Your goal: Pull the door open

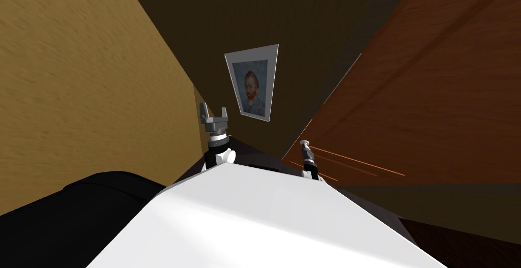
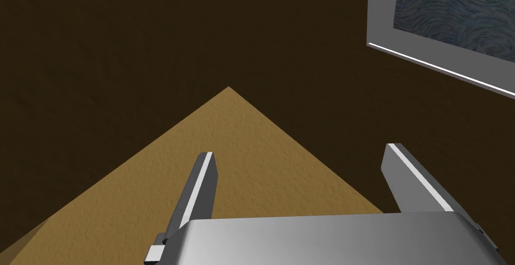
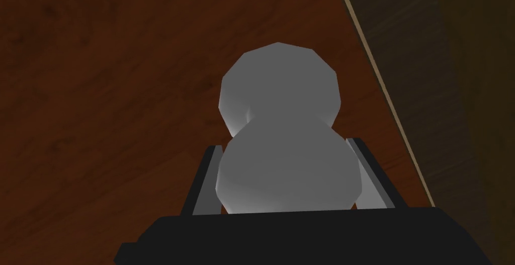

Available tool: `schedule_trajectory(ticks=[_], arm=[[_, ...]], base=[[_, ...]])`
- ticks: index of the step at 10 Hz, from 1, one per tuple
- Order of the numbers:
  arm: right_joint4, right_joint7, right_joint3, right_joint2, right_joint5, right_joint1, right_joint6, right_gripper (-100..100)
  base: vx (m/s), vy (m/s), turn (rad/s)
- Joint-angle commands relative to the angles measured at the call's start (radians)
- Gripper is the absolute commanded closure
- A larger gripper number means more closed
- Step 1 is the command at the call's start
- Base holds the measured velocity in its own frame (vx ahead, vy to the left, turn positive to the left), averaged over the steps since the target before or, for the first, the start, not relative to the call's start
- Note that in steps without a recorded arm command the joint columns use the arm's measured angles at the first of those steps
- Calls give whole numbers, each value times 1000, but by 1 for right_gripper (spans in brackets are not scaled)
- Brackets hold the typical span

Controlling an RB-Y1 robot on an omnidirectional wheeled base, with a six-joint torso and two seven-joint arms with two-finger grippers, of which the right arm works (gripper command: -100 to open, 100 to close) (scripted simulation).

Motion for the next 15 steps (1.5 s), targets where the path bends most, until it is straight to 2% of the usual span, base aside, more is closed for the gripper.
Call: schedule_trajectory(ticks=[1,2,8,9,10,13,14,15], arm=[[-2,-50,12,4,-9,3,2,100],[-2,-56,12,4,-9,3,2,100],[2,-214,42,-5,-50,0,0,100],[2,-218,42,-5,-50,0,0,100],[3,-258,49,-7,-61,0,0,100],[5,-333,65,-12,-82,-1,-1,100],[5,-341,65,-12,-82,-1,-1,100],[7,-379,73,-14,-94,-2,-1,100]], base=[[-22,-8,23],[-17,-7,13],[-25,-7,24],[-21,-4,21],[-26,-8,22],[-30,-9,29],[-21,-7,13],[-25,-9,32]])
